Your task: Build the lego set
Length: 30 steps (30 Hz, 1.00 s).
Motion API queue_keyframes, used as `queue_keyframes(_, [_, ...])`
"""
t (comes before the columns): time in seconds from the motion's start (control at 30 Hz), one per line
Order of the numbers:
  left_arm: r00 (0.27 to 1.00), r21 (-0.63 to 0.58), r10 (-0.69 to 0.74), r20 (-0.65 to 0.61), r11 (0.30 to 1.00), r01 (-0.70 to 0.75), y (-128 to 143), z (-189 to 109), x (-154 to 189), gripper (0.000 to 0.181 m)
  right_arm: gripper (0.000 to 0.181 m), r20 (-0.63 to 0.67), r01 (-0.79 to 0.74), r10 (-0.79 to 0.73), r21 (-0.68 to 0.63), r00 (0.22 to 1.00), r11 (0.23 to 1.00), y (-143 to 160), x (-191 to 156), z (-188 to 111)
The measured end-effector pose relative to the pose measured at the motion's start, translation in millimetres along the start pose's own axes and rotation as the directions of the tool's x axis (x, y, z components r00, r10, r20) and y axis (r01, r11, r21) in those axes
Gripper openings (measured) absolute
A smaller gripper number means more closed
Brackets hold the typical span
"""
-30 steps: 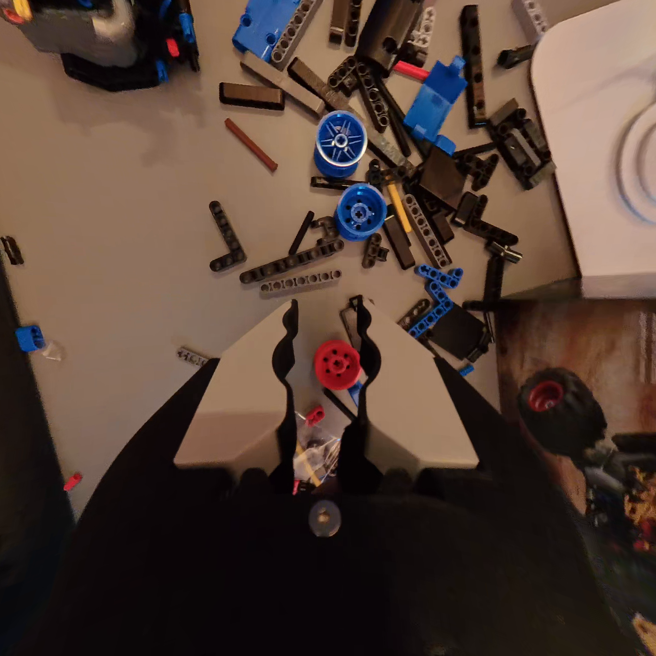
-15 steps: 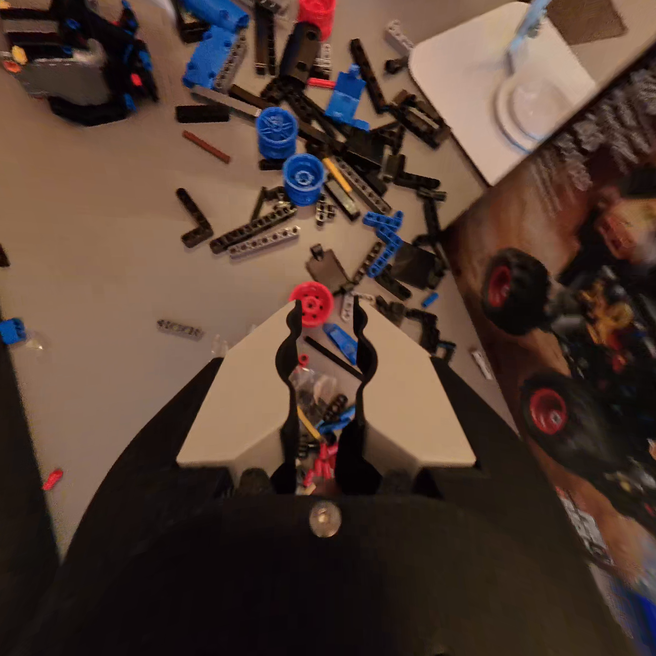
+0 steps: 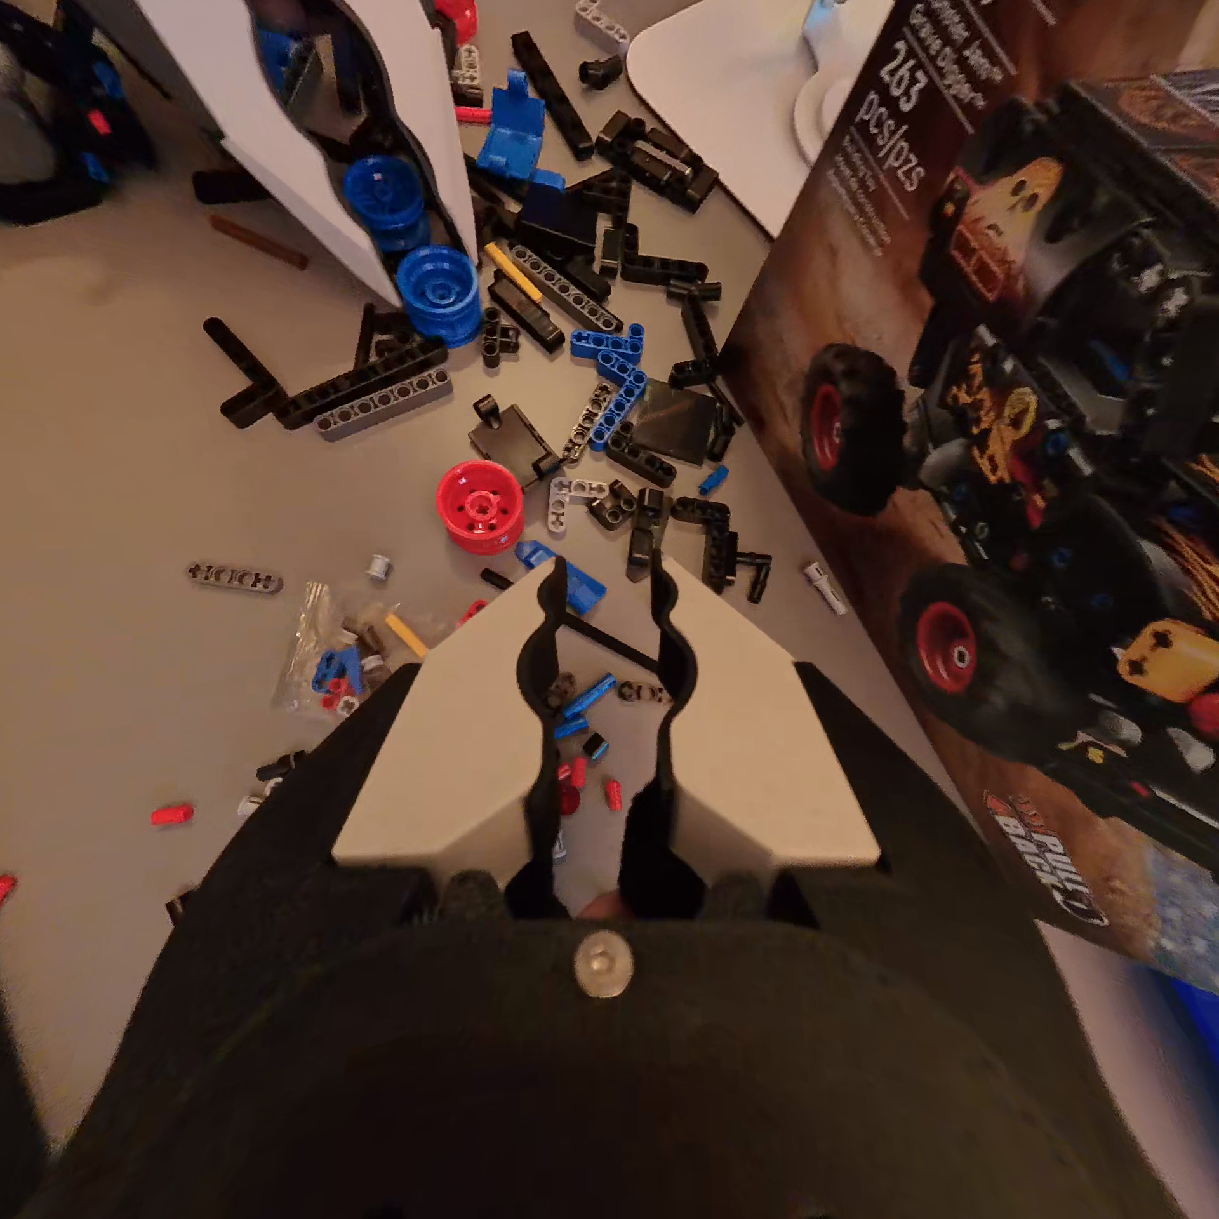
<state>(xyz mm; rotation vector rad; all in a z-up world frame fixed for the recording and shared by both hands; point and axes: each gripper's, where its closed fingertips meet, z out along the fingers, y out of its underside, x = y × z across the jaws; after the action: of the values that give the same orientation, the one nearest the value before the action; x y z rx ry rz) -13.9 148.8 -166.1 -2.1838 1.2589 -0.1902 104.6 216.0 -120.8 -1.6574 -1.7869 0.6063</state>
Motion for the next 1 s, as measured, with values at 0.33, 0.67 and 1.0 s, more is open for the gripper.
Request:
queue_keyframes(0.33, [0.997, 0.016, -0.024, 0.071, 1.0, 0.023, 7.3, -12.7, -19.2, 0.025, 0.026, -0.01, 0.003, -0.003, 0.007, 1.0, 1.0, -5.7, -1.3, 9.6])
queue_keyframes(0.67, [0.981, 0.034, -0.106, 0.163, 0.994, 0.102, 26.7, -25.6, -43.6, 0.026, 0.021, 0.048, 0.139, -0.135, -0.095, 0.99, 0.986, -16.9, 11.8, 57.5])
queue_keyframes(1.0, [0.973, 0.08, -0.144, 0.178, 0.988, 0.132, 24.5, -31.7, -50.9, 0.044, 0.008, 0.106, 0.131, -0.116, -0.139, 0.988, 0.982, -7.9, 12.6, 77.1])
